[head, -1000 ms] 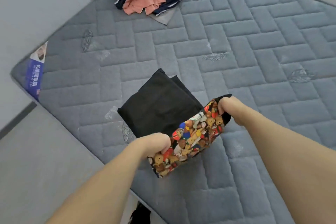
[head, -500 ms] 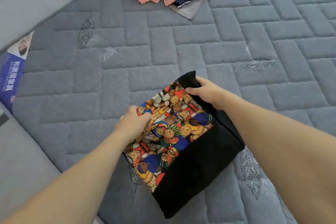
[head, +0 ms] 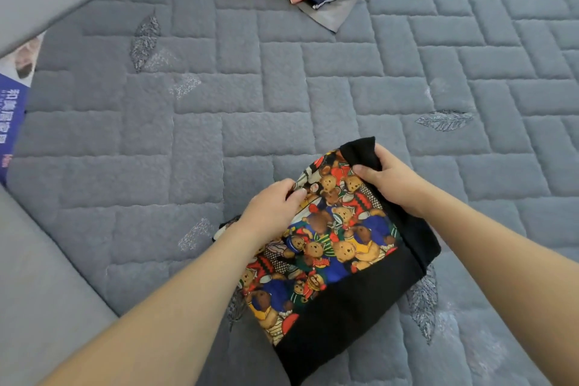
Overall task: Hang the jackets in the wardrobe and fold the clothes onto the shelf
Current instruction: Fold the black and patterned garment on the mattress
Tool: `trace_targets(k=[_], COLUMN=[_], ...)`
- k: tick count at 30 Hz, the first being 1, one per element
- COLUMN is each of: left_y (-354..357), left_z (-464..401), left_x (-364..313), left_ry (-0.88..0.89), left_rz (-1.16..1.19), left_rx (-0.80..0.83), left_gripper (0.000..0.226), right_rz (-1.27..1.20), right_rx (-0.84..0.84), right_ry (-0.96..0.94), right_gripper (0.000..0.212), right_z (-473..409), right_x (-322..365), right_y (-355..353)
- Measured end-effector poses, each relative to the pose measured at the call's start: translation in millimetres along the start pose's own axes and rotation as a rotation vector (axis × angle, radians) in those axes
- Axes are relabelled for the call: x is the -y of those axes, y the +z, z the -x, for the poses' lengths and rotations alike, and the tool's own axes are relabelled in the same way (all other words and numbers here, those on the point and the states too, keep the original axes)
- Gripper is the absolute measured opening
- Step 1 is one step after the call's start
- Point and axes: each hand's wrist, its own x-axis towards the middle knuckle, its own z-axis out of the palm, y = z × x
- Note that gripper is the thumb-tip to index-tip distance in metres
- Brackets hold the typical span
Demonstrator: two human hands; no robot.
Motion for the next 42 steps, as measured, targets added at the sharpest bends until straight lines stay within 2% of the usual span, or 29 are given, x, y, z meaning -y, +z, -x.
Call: trace_targets(k=[3, 5, 7, 10, 13, 16, 18, 21, 25, 30, 32, 34, 36, 37, 39, 42], left_y=[12.9, 15.8, 16.2, 15.5, 20.5, 30.4, 33.8, 36.4, 43.6, 42.8, 40.4, 44.9, 55.9, 59.8, 64.0, 66.6], left_z=[-12.6, -21.7, -26.7, -31.2, -38.8, -46.7, -50.9, -51.4, -47.5, -29.7, -10.3, 15.1, 39.5, 48.4, 55.6, 44.9], left_x=[-3.5, 1.7, 9.9, 17.2, 12.4, 11.4, 13.4, 13.6, 10.1, 5.8, 11.4, 14.8, 22.2, 28.0, 48.5, 79.9], left_ry=[0.017, 0.002, 0.02, 0.101, 0.167, 0.126, 0.096, 0.077, 0.09, 0.028, 0.036, 0.17, 0.238, 0.189, 0.051, -0.005], left_rz=[-0.292, -0.343, -0.333, -0.33, -0.338, -0.349, -0.367, -0.397, -0.464, -0.595, -0.666, -0.678, -0.704, -0.721, -0.747, -0.633], left_rx=[0.02, 0.026, 0.026, -0.002, -0.042, -0.054, -0.068, -0.119, -0.174, -0.299, -0.39, -0.478, -0.42, -0.319, -0.166, -0.084], left_gripper=[0.04, 0.043, 0.035, 0.025, 0.02, 0.023, 0.026, 0.032, 0.036, 0.045, 0.052, 0.059, 0.065, 0.07, 0.075, 0.072], right_rz=[0.276, 0.256, 0.116, 0.113, 0.148, 0.09, 0.027, 0.031, 0.326, 0.604, 0.723, 0.821, 0.894, 0.938, 0.965, 0.893], right_rx=[-0.156, -0.167, -0.059, 0.16, 0.248, 0.354, 0.385, 0.26, 0.055, -0.175, -0.294, -0.477, -0.549, -0.499, -0.382, -0.422], right_ry=[0.002, 0.041, 0.128, 0.255, 0.367, 0.394, 0.389, 0.389, 0.336, 0.367, 0.256, -0.016, -0.224, -0.24, -0.156, -0.125], right_gripper=[0.037, 0.046, 0.067, 0.086, 0.082, 0.061, 0.057, 0.053, 0.05, 0.074, 0.077, 0.089, 0.082, 0.072, 0.067, 0.067], right_z=[-6.8, -11.9, -10.6, -0.4, 14.0, 30.0, 35.1, 35.9, 38.1, 41.6, 39.5, 33.8, 24.5, 19.5, 7.5, -11.7], right_x=[-12.7, -18.1, -19.6, -22.7, -29.7, -34.5, -39.3, -52.2, -74.3, -91.5, -82.9, -64.4, -44.7, -40.4, -45.4, -65.5], right_y=[4.5, 8.0, 5.3, -10.3, -23.2, -28.3, -29.8, -28.2, -17.8, -2.3, 6.3, 23.8, 45.8, 56.0, 69.1, 76.8])
